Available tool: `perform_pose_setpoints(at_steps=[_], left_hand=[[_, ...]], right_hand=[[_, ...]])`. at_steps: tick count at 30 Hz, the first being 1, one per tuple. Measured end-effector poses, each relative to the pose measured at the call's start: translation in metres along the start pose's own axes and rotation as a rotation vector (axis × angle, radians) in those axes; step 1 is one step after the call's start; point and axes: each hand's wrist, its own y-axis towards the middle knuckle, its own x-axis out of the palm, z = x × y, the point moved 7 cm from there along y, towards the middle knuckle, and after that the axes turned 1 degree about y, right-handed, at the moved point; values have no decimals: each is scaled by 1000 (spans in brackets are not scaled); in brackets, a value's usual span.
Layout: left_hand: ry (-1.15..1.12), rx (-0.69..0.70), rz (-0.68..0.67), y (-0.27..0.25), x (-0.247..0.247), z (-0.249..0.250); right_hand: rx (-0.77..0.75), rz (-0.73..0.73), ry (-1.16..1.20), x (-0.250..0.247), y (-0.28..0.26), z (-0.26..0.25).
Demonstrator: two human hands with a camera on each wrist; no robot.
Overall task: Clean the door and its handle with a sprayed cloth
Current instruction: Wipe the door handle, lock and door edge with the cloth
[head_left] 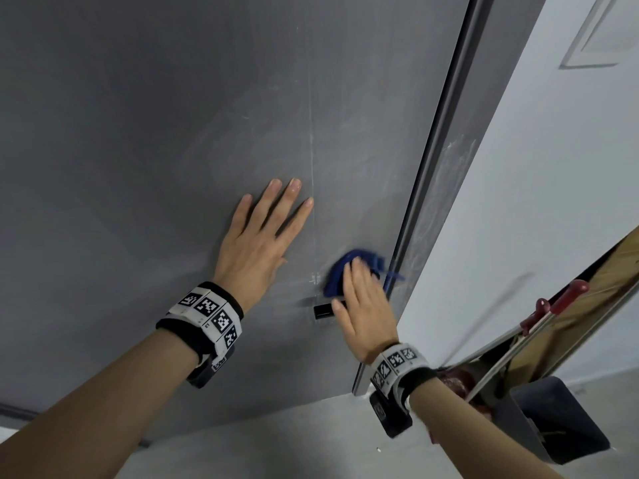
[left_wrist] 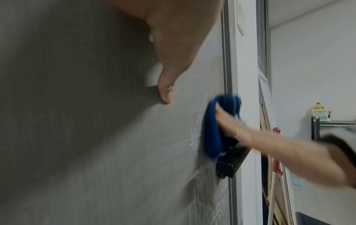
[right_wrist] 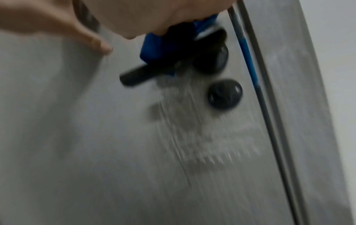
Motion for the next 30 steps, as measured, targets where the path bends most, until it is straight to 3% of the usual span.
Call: perform_pose_setpoints(at_steps=[4, 11, 13, 17, 19, 26, 30], left_hand=[[8, 23, 10, 0, 1, -5], [6, 23, 35, 0, 0, -4], [11, 23, 37, 0, -1, -5], [13, 41, 41, -1, -1, -7], [11, 42, 43, -1, -1, -8], [5, 17, 37, -1, 0, -8], [-2, 1, 42, -2, 1, -7]], right_hand=[[-27, -59, -59, 14, -11, -1], [-34, 176, 35, -49, 25, -22], [-53, 129, 28, -36, 20, -29], [-135, -106, -98, 20, -9, -33], [-137, -123, -122, 24, -13, -29], [-7, 78, -91, -25, 8, 7], [28, 55, -30, -16, -1, 7]])
